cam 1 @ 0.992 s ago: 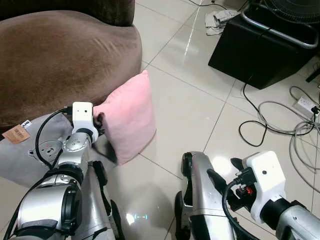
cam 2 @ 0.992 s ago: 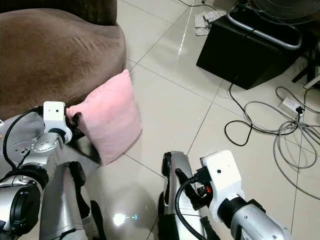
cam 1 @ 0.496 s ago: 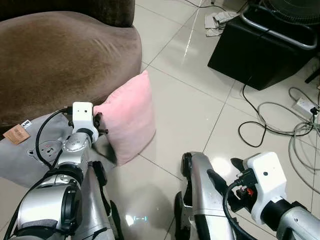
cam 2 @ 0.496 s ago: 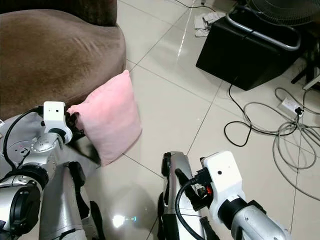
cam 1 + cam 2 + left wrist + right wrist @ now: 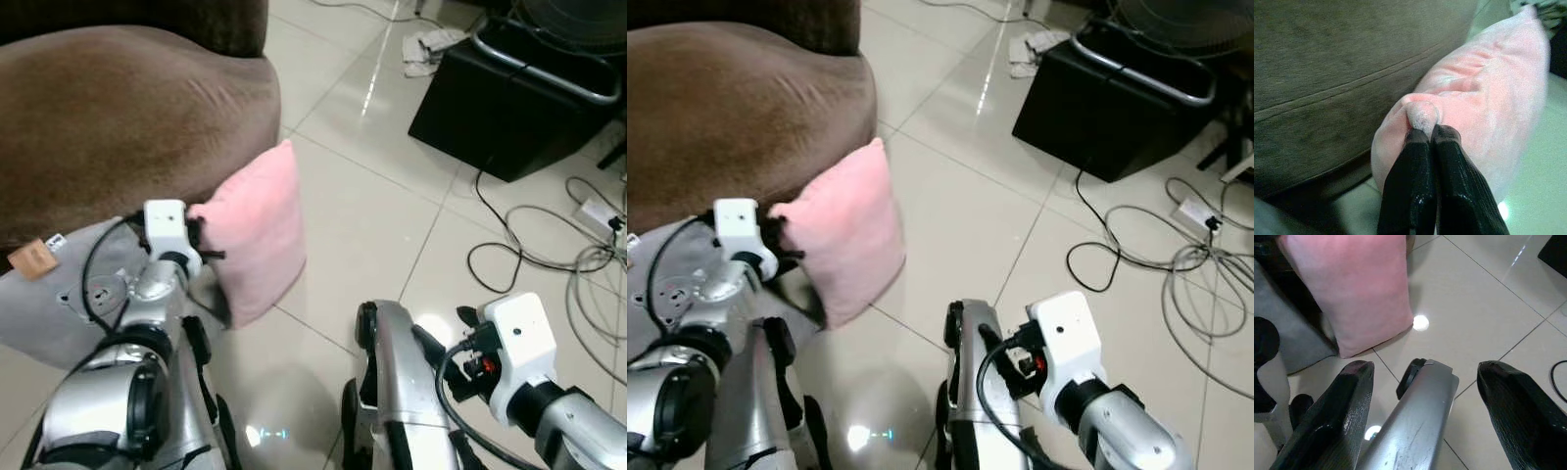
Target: Move the pillow to the sofa from floor
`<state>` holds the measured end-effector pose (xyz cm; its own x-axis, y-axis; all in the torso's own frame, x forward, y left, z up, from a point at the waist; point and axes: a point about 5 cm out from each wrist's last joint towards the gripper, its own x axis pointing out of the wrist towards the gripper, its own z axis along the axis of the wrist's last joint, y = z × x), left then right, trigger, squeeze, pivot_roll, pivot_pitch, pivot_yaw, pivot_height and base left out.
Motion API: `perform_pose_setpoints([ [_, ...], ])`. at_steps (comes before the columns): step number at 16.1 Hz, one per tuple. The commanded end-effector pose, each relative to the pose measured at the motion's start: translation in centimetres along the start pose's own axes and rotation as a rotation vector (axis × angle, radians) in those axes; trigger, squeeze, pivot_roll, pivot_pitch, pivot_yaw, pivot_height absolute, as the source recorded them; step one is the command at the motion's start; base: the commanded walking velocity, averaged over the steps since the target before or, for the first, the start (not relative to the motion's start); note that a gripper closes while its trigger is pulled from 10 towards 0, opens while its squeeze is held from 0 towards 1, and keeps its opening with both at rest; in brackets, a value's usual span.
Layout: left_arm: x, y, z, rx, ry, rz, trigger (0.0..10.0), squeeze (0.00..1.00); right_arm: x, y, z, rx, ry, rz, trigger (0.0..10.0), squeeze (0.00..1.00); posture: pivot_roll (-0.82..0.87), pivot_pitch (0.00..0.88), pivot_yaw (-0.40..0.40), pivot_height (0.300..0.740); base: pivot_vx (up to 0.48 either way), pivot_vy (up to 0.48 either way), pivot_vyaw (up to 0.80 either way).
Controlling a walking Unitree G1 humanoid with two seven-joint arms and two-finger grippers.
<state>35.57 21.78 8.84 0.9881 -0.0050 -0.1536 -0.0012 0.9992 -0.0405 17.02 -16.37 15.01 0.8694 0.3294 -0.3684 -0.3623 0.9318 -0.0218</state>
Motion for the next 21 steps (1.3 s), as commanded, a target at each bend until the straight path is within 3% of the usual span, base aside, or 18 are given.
perform_pose_setpoints([
  [1, -0.2, -1.0, -0.6, -0.024, -0.025, -0.047, 0.0, 0.00, 0.7, -0.7, -0.6, 0.015, 0.000, -0.034, 10.0, 0.00, -0.17, 0.123, -0.064, 0.468, 0.000, 0.000, 0.00],
  [5, -0.2, -5.6, -0.4, -0.013, -0.135, -0.190, 0.0, 0.00, 4.0, -1.8, -2.4, 0.027, -0.003, -0.052, 10.0, 0.00, -0.10, 0.037, -0.002, 0.468, 0.000, 0.000, 0.00],
  [7, -0.1, -6.3, 0.2, -0.067, -0.172, -0.177, 0.0, 0.00, 4.9, -2.0, -2.8, 0.027, -0.008, -0.059, 10.0, 0.00, -0.09, 0.007, 0.009, 0.468, 0.000, 0.000, 0.00],
  [9, 0.1, -7.9, 1.6, -0.057, -0.260, -0.209, 0.0, 0.00, 5.9, -2.7, -3.3, 0.011, -0.012, -0.106, 10.0, 0.00, -0.06, 0.000, 0.034, 0.468, 0.000, 0.000, 0.00],
  [13, 0.3, -8.3, 4.0, -0.054, -0.384, -0.219, 0.0, 0.00, 7.9, -2.2, -2.7, -0.019, -0.082, -0.090, 10.0, 0.00, -0.03, 0.000, 0.074, 0.468, 0.000, 0.000, 0.00],
  [16, -1.8, -8.5, 5.7, 0.009, -0.548, -0.298, 0.0, 0.00, 9.2, -2.4, -0.1, -0.007, -0.202, -0.126, 10.0, 0.00, -0.02, 0.000, 0.090, 0.468, 0.000, 0.000, 0.00],
  [18, -3.3, -8.7, 6.6, 0.012, -0.595, -0.347, 0.0, 0.00, 9.7, -2.8, 0.7, -0.002, -0.239, -0.145, 10.0, 0.00, 0.01, 0.000, 0.076, 0.473, 0.000, 0.000, 0.00],
  [21, -6.9, -9.6, 8.3, 0.034, -0.646, -0.477, 0.0, 0.00, 11.7, -2.7, 2.2, -0.012, -0.287, -0.137, 10.0, 0.00, 0.08, 0.000, 0.037, 0.503, 0.000, 0.000, 0.00],
])
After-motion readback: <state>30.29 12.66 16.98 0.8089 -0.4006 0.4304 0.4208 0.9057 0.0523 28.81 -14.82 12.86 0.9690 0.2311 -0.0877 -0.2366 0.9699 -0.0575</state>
